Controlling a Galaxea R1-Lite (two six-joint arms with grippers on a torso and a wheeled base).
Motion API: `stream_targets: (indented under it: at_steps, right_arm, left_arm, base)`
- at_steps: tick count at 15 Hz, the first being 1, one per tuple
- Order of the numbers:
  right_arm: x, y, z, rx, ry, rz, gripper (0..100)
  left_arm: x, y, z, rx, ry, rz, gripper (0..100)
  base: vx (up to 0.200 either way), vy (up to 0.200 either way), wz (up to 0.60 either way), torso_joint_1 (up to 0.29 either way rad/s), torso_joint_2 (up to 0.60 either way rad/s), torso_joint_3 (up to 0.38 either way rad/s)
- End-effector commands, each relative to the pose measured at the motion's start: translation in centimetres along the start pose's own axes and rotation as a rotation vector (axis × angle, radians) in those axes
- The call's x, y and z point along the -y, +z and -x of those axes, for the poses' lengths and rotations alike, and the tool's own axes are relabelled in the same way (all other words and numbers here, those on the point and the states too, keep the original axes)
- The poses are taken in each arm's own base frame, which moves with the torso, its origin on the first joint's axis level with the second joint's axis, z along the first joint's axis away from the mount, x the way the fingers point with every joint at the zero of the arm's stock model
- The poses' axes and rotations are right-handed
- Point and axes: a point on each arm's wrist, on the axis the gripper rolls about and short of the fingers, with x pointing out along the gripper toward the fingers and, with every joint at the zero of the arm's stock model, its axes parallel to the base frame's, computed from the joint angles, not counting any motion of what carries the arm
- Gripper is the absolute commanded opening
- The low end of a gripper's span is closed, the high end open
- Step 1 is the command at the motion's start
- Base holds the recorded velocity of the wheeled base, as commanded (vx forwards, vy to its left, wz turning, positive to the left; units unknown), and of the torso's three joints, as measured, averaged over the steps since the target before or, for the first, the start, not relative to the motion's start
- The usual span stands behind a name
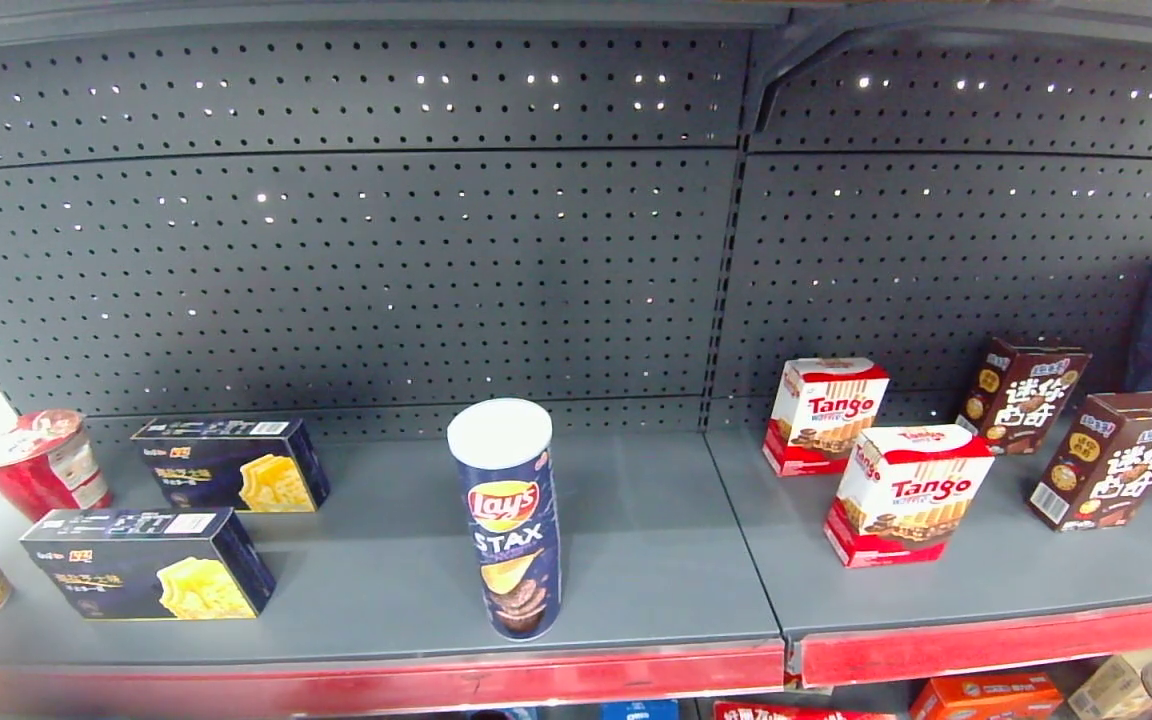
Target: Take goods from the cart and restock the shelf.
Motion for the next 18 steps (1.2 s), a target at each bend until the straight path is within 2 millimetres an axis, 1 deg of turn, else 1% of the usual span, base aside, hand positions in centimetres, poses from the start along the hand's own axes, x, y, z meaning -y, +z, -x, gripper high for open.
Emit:
stream_targets:
  at_steps: [1,3,5,7,8,11,13,16,17,18]
  right_arm:
    - [0.0,0.6,0.1,0.023,0.011,0.004,0]
    - [0.0,1.9,0.5,0.064,0.035,0.006,0]
    - [0.0,2.3,0.7,0.079,0.086,0.005,0]
    - [0.1,2.9,0.7,0.089,0.193,0.006,0]
    - [0.1,3.1,0.5,0.084,0.218,0.007,0]
    - [-0.5,5.1,-1.5,0.035,0.391,0.013,0]
    - [-1.3,6.9,-3.2,0.002,0.479,0.017,0]
    - [-2.5,8.5,-6.7,-0.085,0.442,0.054,0]
    - [-2.8,8.7,-7.6,-0.101,0.407,0.087,0]
    - [-2.9,8.8,-8.0,-0.105,0.397,0.101,0]
  left_arm:
    - [0.0,0.0,0.0,-0.004,0.018,0.008,100]
    - [0.0,0.0,0.0,-0.004,0.018,0.049,100]
    - [0.0,0.0,0.0,-0.004,0.018,0.048,100]
    - [0.0,0.0,0.0,-0.004,0.019,0.048,100]
    - [0.0,0.0,0.0,-0.004,0.019,0.048,100]
    - [0.0,0.0,0.0,-0.004,0.019,0.048,100]
    - [0.0,0.0,0.0,-0.004,0.019,0.048,100]
    - [0.0,0.0,0.0,-0.004,0.019,0.048,100]
    - [0.0,0.0,0.0,-0.004,0.021,0.048,100]
    - [0.0,0.0,0.0,-0.004,0.019,0.048,100]
  base:
    - [0.000,0.000,0.00,0.000,0.00,0.000]
    - [0.000,0.000,0.00,0.000,0.00,0.000]
    - [0.000,0.000,0.00,0.000,0.00,0.000]
    - [0.000,0.000,0.00,0.000,0.00,0.000]
    - [0.000,0.000,0.00,0.000,0.00,0.000]
    - [0.000,0.000,0.00,0.000,0.00,0.000]
    - [0.000,0.000,0.00,0.000,0.00,0.000]
    - [0.000,0.000,0.00,0.000,0.00,0.000]
    - [0.000,0.000,0.00,0.000,0.00,0.000]
    - [0.000,0.000,0.00,0.000,0.00,0.000]
